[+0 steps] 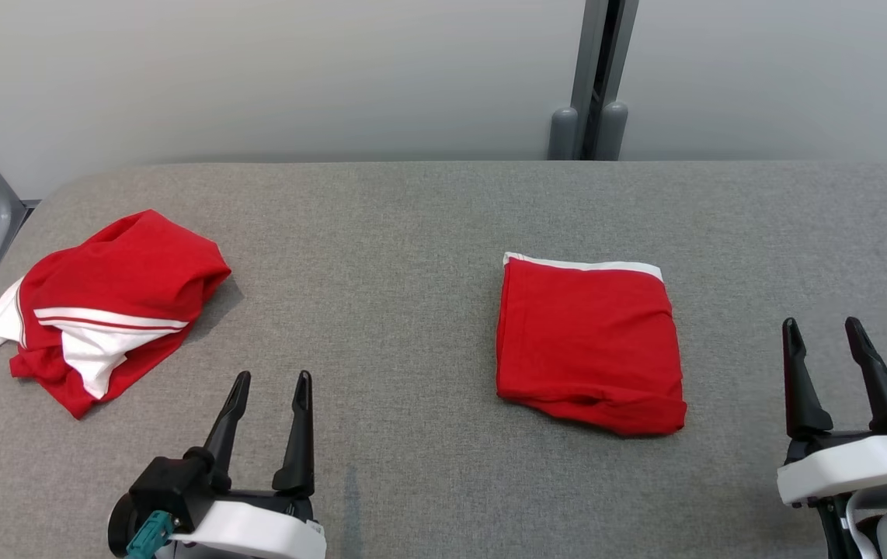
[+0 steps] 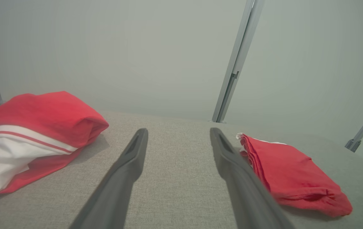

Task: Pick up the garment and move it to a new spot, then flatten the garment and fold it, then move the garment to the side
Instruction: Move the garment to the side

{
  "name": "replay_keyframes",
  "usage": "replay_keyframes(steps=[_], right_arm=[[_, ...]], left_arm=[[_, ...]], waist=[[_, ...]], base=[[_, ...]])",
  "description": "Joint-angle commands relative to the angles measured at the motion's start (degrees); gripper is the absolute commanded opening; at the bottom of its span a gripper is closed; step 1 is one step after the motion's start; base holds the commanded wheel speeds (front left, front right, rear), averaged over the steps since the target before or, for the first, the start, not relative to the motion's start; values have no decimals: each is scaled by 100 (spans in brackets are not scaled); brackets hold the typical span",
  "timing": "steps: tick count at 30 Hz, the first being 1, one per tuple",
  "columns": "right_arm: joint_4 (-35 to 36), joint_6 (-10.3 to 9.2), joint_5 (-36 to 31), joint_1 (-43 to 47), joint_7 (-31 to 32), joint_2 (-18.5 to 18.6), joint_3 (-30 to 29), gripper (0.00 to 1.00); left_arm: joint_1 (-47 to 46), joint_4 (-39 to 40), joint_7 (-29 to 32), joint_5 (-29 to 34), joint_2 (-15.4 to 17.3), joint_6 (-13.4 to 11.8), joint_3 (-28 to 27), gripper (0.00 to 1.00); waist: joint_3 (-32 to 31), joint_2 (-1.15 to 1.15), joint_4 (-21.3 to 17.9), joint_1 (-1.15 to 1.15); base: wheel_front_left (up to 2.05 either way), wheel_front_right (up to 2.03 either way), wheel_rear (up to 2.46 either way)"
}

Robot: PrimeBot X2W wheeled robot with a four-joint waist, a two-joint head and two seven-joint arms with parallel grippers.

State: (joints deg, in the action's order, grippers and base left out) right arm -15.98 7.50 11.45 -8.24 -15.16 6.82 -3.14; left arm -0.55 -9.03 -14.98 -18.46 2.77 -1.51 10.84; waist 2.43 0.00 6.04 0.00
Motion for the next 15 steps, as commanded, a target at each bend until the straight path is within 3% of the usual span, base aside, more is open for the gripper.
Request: replay_keyframes(steps=[1, 7, 15], right_arm=[[-119, -2, 151, -51, -10, 35, 42, 100], [-478, -2, 811, -254, 204, 148, 315, 100], [-1073, -1, 2036, -866, 990, 441, 832, 100]], left_arm=[[-75, 25, -16, 17, 24, 16, -8, 100], [-187, 25, -16, -6, 22, 42, 49, 100], [-486, 1, -16, -62, 24, 58, 260, 100]], waist=[[56, 0, 18, 0], [250, 0, 123, 0], [799, 0, 475, 0]], base=[[0, 0, 0], [0, 0, 0], [0, 0, 0]])
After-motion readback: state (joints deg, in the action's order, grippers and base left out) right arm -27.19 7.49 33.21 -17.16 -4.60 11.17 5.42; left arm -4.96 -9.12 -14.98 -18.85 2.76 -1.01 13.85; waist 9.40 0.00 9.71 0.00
